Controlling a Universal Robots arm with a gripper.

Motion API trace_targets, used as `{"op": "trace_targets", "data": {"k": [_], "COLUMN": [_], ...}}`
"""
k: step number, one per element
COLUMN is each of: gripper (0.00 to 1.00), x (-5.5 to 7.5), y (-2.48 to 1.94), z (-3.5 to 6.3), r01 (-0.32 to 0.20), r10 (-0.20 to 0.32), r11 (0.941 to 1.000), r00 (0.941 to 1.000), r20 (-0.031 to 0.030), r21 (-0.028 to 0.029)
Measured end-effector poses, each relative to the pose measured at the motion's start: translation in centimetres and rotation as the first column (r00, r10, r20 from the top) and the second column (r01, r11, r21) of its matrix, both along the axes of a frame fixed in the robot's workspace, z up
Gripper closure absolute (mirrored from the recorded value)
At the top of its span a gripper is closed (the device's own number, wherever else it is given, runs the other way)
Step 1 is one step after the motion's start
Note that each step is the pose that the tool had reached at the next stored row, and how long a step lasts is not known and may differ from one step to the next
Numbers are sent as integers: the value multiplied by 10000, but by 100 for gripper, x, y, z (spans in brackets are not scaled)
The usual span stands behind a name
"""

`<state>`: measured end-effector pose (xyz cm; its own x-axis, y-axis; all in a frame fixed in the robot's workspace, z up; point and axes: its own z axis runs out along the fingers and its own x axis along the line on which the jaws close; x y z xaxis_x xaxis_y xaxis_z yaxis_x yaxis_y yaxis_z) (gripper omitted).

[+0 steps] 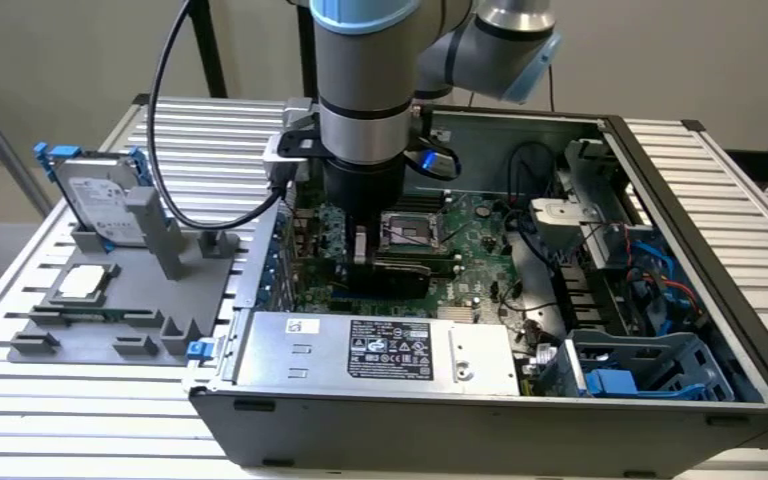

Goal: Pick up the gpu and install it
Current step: 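Insert the gpu into the slot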

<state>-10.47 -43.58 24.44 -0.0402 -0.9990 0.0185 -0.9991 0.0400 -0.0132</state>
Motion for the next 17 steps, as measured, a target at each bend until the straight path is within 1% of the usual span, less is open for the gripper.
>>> {"op": "trace_targets", "data": {"k": [2,4,5,6,8,15,16,17], "gripper": [100,100,0,0,0,0,100,100], "x": [0,0,0,1,1,1,1,1], "y": [0,1,2,1,1,0,0,0], "z": [0,-5,2,21,96,416,459,482], "r01": [-1,2,1,-2,-2,-2,-2,-2], "r10": [1,-2,-1,2,2,2,2,2], "r11": [10000,10000,10000,10000,10000,10000,10000,10000], "r00": [10000,10000,10000,10000,10000,10000,10000,10000], "r20": [2,7,9,6,4,2,3,3], "r21": [-5,11,9,3,-1,-4,-4,-4]}}
